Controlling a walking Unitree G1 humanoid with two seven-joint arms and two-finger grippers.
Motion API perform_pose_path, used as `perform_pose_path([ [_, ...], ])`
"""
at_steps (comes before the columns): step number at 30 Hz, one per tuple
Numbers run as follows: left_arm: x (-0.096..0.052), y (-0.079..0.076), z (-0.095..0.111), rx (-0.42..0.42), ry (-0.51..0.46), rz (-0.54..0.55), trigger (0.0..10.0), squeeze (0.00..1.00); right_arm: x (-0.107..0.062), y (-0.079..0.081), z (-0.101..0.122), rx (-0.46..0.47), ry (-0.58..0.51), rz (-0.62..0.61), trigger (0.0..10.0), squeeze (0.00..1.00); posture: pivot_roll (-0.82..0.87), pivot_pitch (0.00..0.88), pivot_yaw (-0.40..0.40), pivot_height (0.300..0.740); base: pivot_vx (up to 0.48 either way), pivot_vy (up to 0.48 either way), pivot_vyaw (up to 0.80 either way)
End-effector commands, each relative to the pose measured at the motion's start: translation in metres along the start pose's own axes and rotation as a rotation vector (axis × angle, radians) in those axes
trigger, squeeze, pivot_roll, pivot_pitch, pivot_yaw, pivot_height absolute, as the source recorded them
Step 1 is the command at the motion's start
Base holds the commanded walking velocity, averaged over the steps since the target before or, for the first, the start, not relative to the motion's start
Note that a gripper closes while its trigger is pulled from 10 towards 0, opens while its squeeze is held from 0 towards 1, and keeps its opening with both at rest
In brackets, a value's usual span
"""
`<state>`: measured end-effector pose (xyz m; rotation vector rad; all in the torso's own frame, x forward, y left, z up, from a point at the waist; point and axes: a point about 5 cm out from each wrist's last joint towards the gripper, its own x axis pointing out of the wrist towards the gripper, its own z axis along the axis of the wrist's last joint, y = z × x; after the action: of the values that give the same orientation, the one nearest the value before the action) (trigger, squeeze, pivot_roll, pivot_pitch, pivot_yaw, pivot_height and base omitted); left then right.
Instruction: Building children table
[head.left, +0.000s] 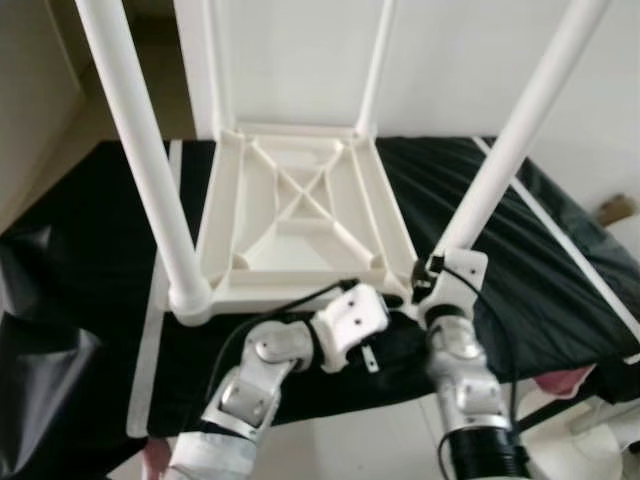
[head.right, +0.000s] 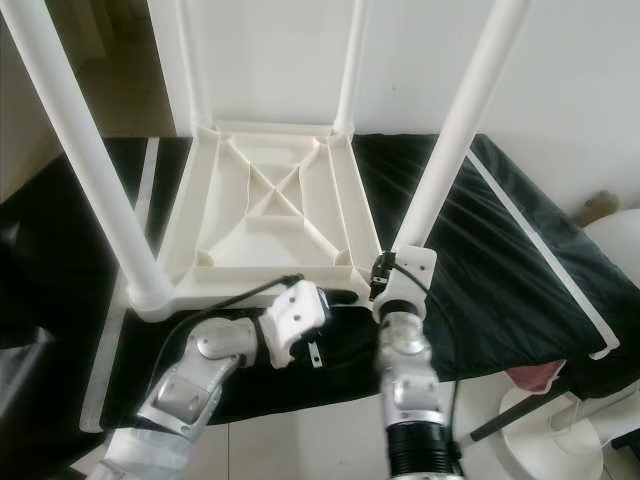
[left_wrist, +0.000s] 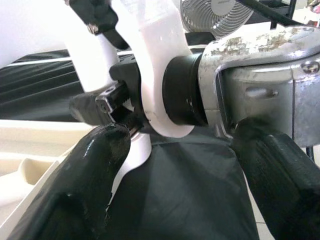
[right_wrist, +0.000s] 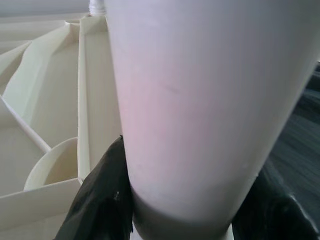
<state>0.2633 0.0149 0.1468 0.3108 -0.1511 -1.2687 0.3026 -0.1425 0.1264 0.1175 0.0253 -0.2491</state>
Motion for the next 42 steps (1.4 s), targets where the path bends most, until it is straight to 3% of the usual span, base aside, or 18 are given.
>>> perform_pose_path([
  [1, 0.006, -0.002, 0.002, -0.008, -0.012, 0.065, 10.0, 0.0, -0.004, 0.003, -0.012, -0.015, 0.063, 0.016, 10.0, 0.0, 0.05, 0.0, -0.075, 0.74, 0.0, 0.0, 0.0],
  [11, 0.005, -0.002, 0.001, -0.009, -0.008, 0.071, 10.0, 0.0, -0.004, -0.002, -0.012, -0.019, 0.071, -0.021, 10.0, 0.0, 0.06, 0.0, -0.079, 0.74, 0.0, 0.0, 0.0],
  [12, 0.004, -0.002, 0.001, -0.009, -0.008, 0.071, 10.0, 0.0, -0.004, -0.003, -0.009, -0.011, 0.06, -0.028, 10.0, 0.82, 0.06, 0.0, -0.077, 0.74, 0.0, 0.0, 0.0],
  [13, 0.004, -0.002, 0.001, -0.009, -0.008, 0.071, 10.0, 0.0, -0.004, -0.003, -0.009, -0.011, 0.06, -0.028, 10.0, 0.82, 0.06, 0.0, -0.077, 0.74, 0.0, 0.0, 0.0],
  [14, 0.004, -0.003, 0.0, -0.009, -0.007, 0.069, 10.0, 0.0, -0.003, -0.005, -0.003, 0.004, 0.03, -0.012, 10.0, 1.0, 0.05, 0.0, -0.074, 0.74, 0.0, 0.0, 0.0],
  [26, 0.005, -0.003, 0.001, 0.0, -0.007, 0.063, 10.0, 0.0, 0.003, -0.011, 0.003, -0.053, 0.011, 0.147, 10.0, 1.0, 0.05, 0.0, -0.072, 0.74, 0.0, 0.0, 0.0],
  [27, 0.005, -0.003, 0.001, 0.0, -0.007, 0.063, 10.0, 0.0, 0.003, -0.014, 0.004, -0.055, 0.007, 0.186, 10.0, 0.09, 0.05, 0.0, -0.072, 0.74, 0.0, 0.0, 0.0],
  [29, 0.005, -0.003, 0.001, 0.0, -0.007, 0.063, 10.0, 0.0, 0.003, -0.014, 0.004, -0.055, 0.007, 0.186, 10.0, 0.09, 0.05, 0.0, -0.072, 0.74, 0.0, 0.0, 0.0],
  [30, 0.004, -0.003, 0.0, 0.002, -0.004, 0.062, 10.0, 0.0, 0.003, -0.016, 0.005, -0.053, -0.004, 0.213, 10.0, 0.0, 0.05, 0.0, -0.072, 0.74, 0.0, 0.0, 0.0],
  [36, 0.004, -0.001, -0.001, 0.021, 0.005, 0.081, 10.0, 0.0, 0.003, -0.023, 0.008, -0.074, -0.029, 0.283, 10.0, 0.0, 0.05, 0.0, -0.068, 0.74, 0.0, 0.0, 0.0],
  [37, 0.004, 0.001, -0.001, 0.027, 0.006, 0.095, 10.0, 0.0, 0.004, -0.034, 0.008, -0.12, -0.038, 0.3, 10.0, 0.0, 0.05, 0.0, -0.064, 0.74, 0.0, 0.0, 0.0],
  [42, 0.004, 0.002, -0.001, 0.033, 0.01, 0.107, 10.0, 0.0, 0.006, -0.048, 0.005, -0.17, -0.023, 0.369, 10.0, 0.0, 0.05, 0.0, -0.062, 0.74, 0.0, 0.0, 0.0],
])
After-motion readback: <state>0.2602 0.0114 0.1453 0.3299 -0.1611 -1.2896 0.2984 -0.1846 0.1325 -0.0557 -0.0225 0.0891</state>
